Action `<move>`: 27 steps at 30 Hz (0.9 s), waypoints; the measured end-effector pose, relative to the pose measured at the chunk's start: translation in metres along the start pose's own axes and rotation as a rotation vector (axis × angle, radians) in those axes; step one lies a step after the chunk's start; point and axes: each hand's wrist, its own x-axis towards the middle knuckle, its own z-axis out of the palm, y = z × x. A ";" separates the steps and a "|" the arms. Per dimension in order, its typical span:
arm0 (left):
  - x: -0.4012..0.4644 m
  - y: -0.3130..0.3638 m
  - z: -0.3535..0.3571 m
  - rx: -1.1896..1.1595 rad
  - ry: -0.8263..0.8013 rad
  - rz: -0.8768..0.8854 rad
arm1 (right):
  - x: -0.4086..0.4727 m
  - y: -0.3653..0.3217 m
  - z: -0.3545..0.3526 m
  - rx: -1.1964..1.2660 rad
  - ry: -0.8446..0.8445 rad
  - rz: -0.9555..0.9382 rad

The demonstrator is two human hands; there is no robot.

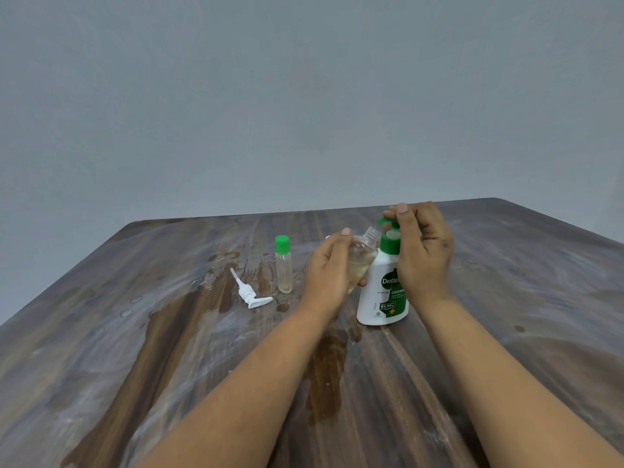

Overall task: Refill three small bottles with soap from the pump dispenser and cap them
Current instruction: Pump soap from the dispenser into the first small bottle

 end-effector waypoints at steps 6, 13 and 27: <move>0.001 -0.002 0.000 -0.007 0.010 0.001 | 0.001 -0.004 0.000 0.021 0.006 0.055; 0.002 -0.002 0.001 -0.006 0.002 0.009 | 0.004 -0.002 -0.002 -0.015 -0.048 0.048; 0.002 -0.002 0.000 0.009 0.001 0.002 | 0.003 -0.003 -0.001 -0.026 -0.030 0.048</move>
